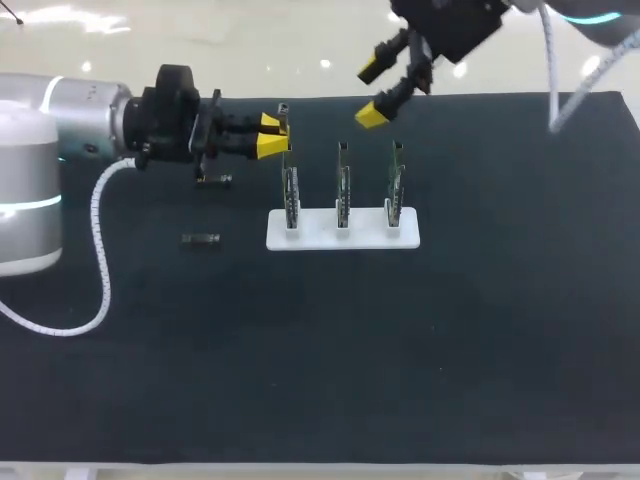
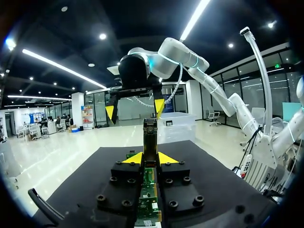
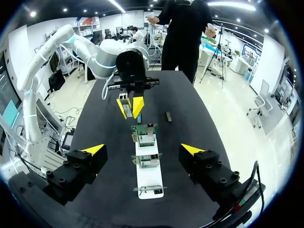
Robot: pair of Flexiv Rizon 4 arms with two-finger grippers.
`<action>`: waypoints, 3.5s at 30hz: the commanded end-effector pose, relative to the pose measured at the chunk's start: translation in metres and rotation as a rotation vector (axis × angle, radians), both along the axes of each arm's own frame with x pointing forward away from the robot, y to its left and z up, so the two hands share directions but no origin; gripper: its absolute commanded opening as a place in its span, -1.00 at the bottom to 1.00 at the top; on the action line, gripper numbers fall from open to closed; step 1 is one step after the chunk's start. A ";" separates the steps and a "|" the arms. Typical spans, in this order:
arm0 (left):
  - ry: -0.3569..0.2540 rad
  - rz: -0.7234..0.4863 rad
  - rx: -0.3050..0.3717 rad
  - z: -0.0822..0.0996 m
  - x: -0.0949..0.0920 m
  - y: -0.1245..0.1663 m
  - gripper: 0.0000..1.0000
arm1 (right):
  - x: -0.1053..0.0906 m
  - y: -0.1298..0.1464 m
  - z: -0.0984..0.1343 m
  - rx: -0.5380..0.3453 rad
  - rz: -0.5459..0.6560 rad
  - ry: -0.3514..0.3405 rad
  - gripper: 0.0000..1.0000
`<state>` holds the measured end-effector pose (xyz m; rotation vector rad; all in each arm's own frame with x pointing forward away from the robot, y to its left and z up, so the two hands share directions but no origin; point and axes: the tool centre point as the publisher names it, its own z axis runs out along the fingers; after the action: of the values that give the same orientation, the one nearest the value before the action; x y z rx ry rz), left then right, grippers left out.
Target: Pick up the optical module with the left hand, and insert it into the network port with the right hand.
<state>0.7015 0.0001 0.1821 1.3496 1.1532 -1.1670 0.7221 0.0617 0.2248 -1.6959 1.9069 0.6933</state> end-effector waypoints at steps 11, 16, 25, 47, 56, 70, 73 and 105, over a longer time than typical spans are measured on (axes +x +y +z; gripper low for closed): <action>-0.002 0.000 -0.002 -0.001 0.001 0.000 -1.00 | -0.012 0.052 0.008 -0.039 -0.059 -0.003 1.00; -0.002 0.000 -0.002 -0.001 0.001 0.000 -1.00 | -0.018 0.064 0.007 -0.035 -0.056 -0.005 1.00; -0.002 0.000 -0.002 -0.001 0.001 0.000 -1.00 | -0.021 0.075 0.005 -0.027 -0.040 -0.006 1.00; -0.002 0.000 -0.002 -0.001 0.001 0.000 -1.00 | -0.031 0.090 -0.002 -0.042 -0.048 -0.073 0.58; -0.002 0.000 -0.002 -0.001 0.001 0.000 -1.00 | -0.030 0.092 0.000 -0.051 -0.046 -0.075 -0.11; -0.002 0.000 -0.002 -0.001 0.001 0.000 -1.00 | -0.022 0.101 -0.005 -0.047 -0.045 -0.091 -0.33; -0.002 0.000 -0.002 -0.001 0.001 0.000 -1.00 | -0.021 0.103 -0.005 -0.048 -0.046 -0.093 -0.91; 0.010 0.018 0.070 -0.002 0.008 0.036 1.00 | -0.011 0.101 0.002 -0.084 -0.017 -0.073 -1.00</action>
<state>0.7115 0.0257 0.1756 1.3709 1.2205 -1.1319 0.7074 0.1614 0.2267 -1.7224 1.9213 0.5369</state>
